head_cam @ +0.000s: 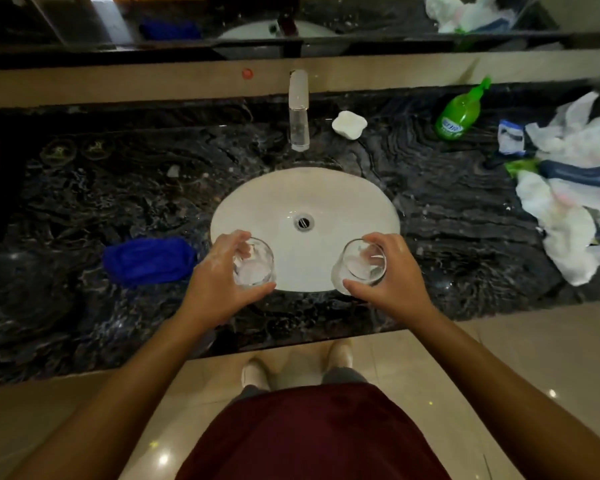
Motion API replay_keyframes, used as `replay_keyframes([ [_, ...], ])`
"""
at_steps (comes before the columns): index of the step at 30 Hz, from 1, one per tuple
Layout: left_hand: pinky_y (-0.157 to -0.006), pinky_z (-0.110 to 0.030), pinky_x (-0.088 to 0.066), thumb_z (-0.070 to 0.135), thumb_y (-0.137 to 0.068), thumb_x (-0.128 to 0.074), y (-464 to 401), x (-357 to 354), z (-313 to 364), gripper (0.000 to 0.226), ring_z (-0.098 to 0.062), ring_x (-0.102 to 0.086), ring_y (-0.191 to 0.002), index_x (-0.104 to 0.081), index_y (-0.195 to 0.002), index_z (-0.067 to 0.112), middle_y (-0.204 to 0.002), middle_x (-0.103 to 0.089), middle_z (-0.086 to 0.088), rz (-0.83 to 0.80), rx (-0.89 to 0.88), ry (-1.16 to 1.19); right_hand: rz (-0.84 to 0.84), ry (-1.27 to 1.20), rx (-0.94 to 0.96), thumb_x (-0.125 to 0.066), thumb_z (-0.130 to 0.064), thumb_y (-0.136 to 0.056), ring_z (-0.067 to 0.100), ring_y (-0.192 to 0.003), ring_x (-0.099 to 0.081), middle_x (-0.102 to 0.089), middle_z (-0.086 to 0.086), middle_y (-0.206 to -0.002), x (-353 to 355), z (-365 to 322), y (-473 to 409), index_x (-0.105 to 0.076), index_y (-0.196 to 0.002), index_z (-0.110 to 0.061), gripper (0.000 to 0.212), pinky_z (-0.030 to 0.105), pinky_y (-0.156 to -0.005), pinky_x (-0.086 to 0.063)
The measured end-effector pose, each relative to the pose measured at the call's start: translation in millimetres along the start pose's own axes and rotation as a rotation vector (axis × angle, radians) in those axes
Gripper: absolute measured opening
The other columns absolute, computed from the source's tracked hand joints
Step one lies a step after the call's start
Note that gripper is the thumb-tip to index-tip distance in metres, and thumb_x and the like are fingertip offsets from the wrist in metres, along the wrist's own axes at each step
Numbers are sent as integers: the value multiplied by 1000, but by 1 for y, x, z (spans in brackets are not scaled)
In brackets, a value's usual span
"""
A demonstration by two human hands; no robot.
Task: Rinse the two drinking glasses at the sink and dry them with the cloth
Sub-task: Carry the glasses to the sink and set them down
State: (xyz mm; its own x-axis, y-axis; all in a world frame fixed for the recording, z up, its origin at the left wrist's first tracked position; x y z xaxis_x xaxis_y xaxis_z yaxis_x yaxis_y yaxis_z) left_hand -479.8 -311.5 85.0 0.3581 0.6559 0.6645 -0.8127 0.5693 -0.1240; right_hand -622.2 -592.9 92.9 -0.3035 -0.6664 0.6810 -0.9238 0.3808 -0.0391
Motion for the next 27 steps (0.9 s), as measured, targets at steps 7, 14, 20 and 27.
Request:
replay_keyframes([
  [7, -86, -38, -58, 41, -66, -94, 8, -51, 6, 91, -10, -58, -104, -49, -139, 12, -127, -60, -6, 63, 120, -103, -182, 110, 35, -87, -51, -69, 16, -109, -63, -49, -1, -129, 20, 66, -4, -50, -135, -20, 82, 36, -84, -57],
  [14, -95, -32, -49, 50, -58, -94, 25, -71, 1, 101, -12, -58, -108, -51, -140, 9, -130, -62, -9, -9, 226, -178, -304, 115, 57, -85, -54, -71, 19, -111, -63, -49, -2, -131, 8, 87, -6, -48, -135, -26, 80, 39, -81, -59],
  [20, -96, -42, -56, 50, -55, -96, 33, -76, -10, 100, -27, -66, -111, -53, -136, 9, -128, -65, -9, -72, 180, -240, -328, 128, 86, -86, -49, -72, 21, -110, -61, -49, 0, -131, -1, 87, -11, -44, -133, -30, 77, 41, -81, -58],
  [27, -100, -41, -54, 49, -59, -95, 39, -82, -16, 97, -27, -64, -118, -53, -138, 12, -133, -63, -8, -134, 151, -253, -366, 133, 87, -86, -43, -74, 21, -118, -57, -48, 3, -137, -10, 89, -5, -46, -139, -23, 79, 40, -85, -58],
])
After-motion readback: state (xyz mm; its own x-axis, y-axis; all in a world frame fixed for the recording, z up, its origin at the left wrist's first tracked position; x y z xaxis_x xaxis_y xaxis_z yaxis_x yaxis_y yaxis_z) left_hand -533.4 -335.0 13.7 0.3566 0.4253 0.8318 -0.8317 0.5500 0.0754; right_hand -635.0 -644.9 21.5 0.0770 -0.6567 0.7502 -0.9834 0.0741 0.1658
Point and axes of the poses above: each hand's wrist, its own y-axis away from the middle knuckle, its own x-axis out of the back of the hand, z = x × y, the point moved 1 cm from there along -y, towards the middle knuckle
